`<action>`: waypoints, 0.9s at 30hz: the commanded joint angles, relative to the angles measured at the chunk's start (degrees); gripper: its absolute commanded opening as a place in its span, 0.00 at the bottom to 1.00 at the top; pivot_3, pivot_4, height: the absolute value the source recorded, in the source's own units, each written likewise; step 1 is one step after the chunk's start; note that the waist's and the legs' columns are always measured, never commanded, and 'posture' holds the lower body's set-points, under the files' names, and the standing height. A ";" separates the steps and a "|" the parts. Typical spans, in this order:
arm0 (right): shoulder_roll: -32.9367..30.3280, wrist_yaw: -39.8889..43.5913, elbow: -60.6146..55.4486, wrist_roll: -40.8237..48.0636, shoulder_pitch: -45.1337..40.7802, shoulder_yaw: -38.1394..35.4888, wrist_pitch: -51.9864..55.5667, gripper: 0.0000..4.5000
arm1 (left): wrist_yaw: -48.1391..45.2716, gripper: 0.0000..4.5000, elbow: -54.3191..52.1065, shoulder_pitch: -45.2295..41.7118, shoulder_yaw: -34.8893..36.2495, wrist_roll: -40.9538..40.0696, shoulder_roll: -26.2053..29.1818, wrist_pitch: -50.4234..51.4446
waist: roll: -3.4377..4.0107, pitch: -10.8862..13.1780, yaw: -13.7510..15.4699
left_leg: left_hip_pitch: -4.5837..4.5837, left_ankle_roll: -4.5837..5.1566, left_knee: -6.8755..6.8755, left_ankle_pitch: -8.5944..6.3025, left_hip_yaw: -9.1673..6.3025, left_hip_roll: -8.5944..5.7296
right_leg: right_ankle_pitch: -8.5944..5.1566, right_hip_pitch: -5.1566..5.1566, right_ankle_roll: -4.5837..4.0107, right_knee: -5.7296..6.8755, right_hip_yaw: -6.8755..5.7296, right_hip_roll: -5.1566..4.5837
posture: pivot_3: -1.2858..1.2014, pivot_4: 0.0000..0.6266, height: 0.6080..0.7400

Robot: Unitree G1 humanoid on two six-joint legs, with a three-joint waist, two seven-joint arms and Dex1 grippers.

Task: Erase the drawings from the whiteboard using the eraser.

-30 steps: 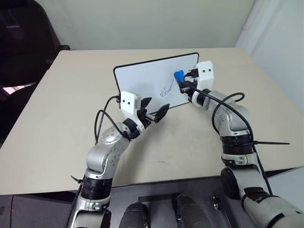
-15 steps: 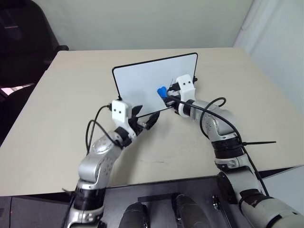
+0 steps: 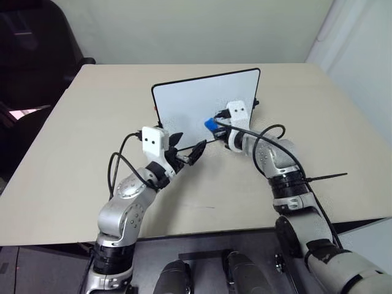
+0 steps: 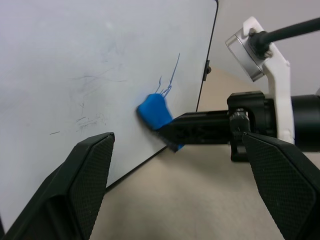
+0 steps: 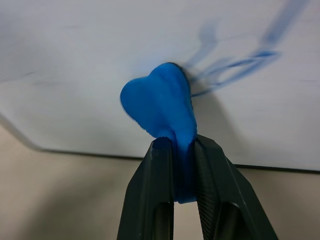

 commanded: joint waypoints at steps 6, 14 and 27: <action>-3.42 -5.91 3.23 -1.13 -3.09 -6.38 -3.57 0.08 | 0.09 1.00 -3.10 -0.80 0.06 -0.88 -0.03 0.50 | 0.00 0.00 -0.02 | 0.00 0.09 0.04 0.10 0.03 -0.01 | 0.21 0.01 -0.19 -0.01 0.05 0.00 | 0.52 0.24 1.00; -0.60 -0.40 -6.05 0.96 -0.92 -0.77 0.32 0.08 | -1.71 1.00 -1.50 -0.14 0.25 -0.83 0.50 -0.81 | 0.00 0.00 -0.74 | -0.07 0.05 -0.21 0.08 0.04 0.04 | 0.23 -0.06 -0.04 0.04 0.04 0.08 | 0.52 0.24 1.00; 4.25 1.73 -13.73 1.65 -0.23 4.57 5.54 0.08 | -1.34 1.00 -1.41 -0.35 -0.32 -0.26 -0.37 -1.08 | 0.00 0.00 -0.94 | -0.16 -0.16 -0.38 0.16 0.07 0.16 | 0.18 -0.46 -0.08 -0.06 -0.03 0.15 | 0.52 0.24 1.00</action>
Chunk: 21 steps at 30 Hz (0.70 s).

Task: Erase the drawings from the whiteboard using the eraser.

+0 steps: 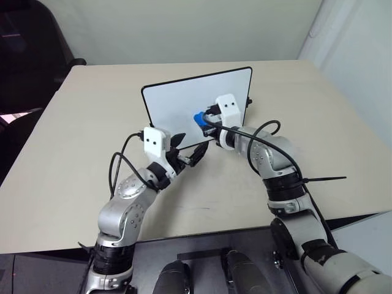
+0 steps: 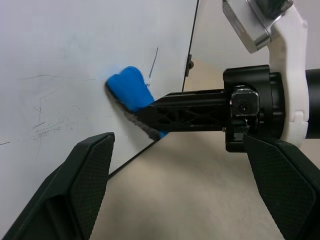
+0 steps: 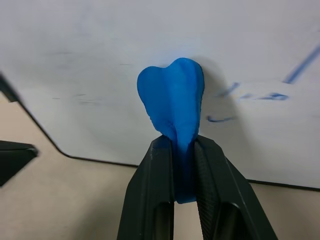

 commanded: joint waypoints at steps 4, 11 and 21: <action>-0.31 -2.11 1.56 -0.86 -1.87 -2.29 -1.44 0.08 | -0.03 1.00 -1.61 -0.31 0.21 -0.12 -0.23 -0.97 | 0.00 0.00 0.19 | 0.00 0.00 0.00 0.00 -0.01 0.00 | 0.00 0.00 0.00 0.01 -0.01 -0.01 | 0.52 0.24 1.00; -2.66 -8.21 8.96 -2.10 -4.76 -8.44 -3.19 0.08 | -0.75 1.00 -1.53 0.53 0.45 -0.29 0.25 -1.48 | 0.00 0.00 0.67 | 0.00 0.02 0.15 0.01 -0.01 0.00 | 0.09 0.03 -0.11 0.07 0.00 -0.02 | 0.52 0.24 1.00; -3.04 -9.60 9.62 -1.19 -5.11 -10.75 -3.76 0.08 | -0.47 1.00 -1.83 0.01 -0.10 -0.38 0.07 -0.91 | 0.00 0.00 0.61 | 0.00 0.07 0.36 0.05 0.01 0.02 | 0.29 0.07 -0.10 0.08 0.02 -0.02 | 0.52 0.24 1.00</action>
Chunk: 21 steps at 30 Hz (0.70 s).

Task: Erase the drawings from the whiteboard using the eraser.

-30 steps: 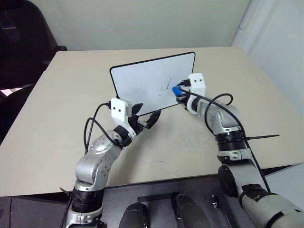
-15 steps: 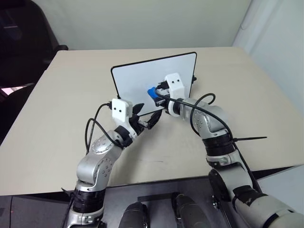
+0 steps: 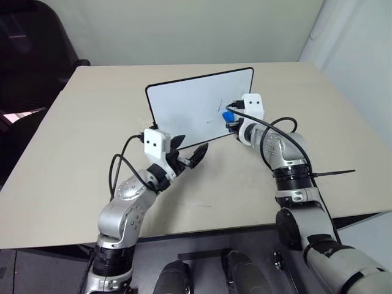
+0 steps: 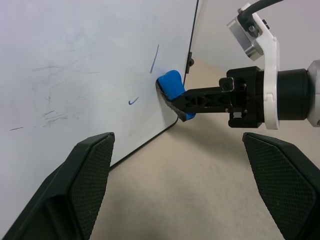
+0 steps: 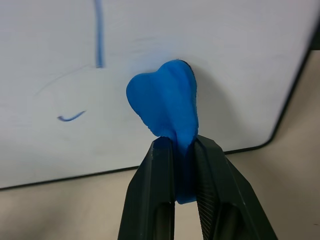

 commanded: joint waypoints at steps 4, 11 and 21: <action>1.21 5.21 -5.89 1.95 -1.28 4.49 2.31 0.08 | -0.28 1.00 -1.62 -1.14 0.14 -0.50 -0.13 -0.76 | 0.00 0.00 -0.20 | -0.02 -0.03 -0.05 -0.02 0.01 0.02 | -0.02 -0.06 0.04 -0.01 -0.01 0.02 | 0.52 0.24 1.00; 1.80 6.83 -6.75 1.29 -3.97 5.74 0.15 0.08 | -0.11 1.00 -1.44 -1.56 0.20 -0.47 -0.30 -0.80 | 0.00 0.00 -0.60 | -0.21 -0.05 -0.09 -0.02 0.04 0.10 | -0.02 -0.08 0.04 0.03 -0.07 0.07 | 0.52 0.24 1.00; -1.25 1.88 1.83 -0.31 -7.26 0.49 -3.30 0.08 | 0.13 1.00 -1.42 -1.39 0.31 -0.43 -0.53 -0.96 | 0.00 0.00 -0.42 | -0.20 -0.01 0.07 0.01 0.07 0.07 | 0.05 -0.18 -0.06 -0.02 -0.03 -0.01 | 0.52 0.24 1.00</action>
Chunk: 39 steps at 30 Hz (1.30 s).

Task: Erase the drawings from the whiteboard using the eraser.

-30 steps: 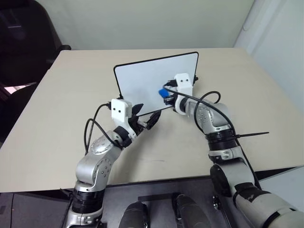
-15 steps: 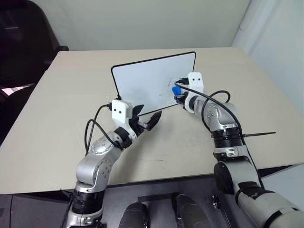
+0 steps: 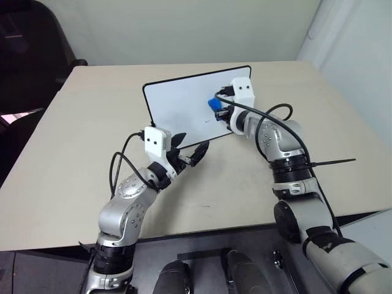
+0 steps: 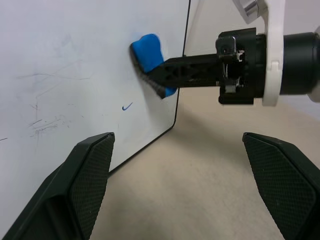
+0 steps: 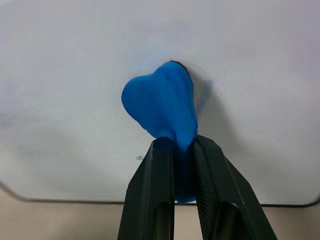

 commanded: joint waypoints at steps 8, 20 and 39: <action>0.28 -3.40 1.00 -1.13 -1.34 -0.77 -1.60 0.08 | 0.21 1.00 -1.40 -1.51 -0.05 -0.34 -0.63 -0.43 | 0.00 0.00 -0.10 | 0.00 0.02 0.01 0.09 0.01 0.01 | 0.20 0.01 0.02 0.02 0.01 0.00 | 0.52 0.24 1.00; 2.60 1.11 -5.38 -0.65 0.83 4.13 3.11 0.08 | 0.12 1.00 -1.05 -1.76 0.11 -0.28 -0.67 -0.57 | 0.00 0.00 -0.50 | -0.01 -0.02 -0.22 0.08 0.09 0.07 | 0.20 -0.01 0.06 0.01 -0.02 0.07 | 0.52 0.24 1.00; 0.58 -1.01 -0.05 -1.24 -1.49 0.94 -0.17 0.08 | -0.79 1.00 -0.46 -0.79 0.22 -0.10 -0.41 -1.53 | 0.00 0.00 -0.06 | -0.02 -0.01 -0.06 0.08 0.10 0.04 | 0.28 -0.08 0.00 0.03 0.00 0.01 | 0.52 0.24 1.00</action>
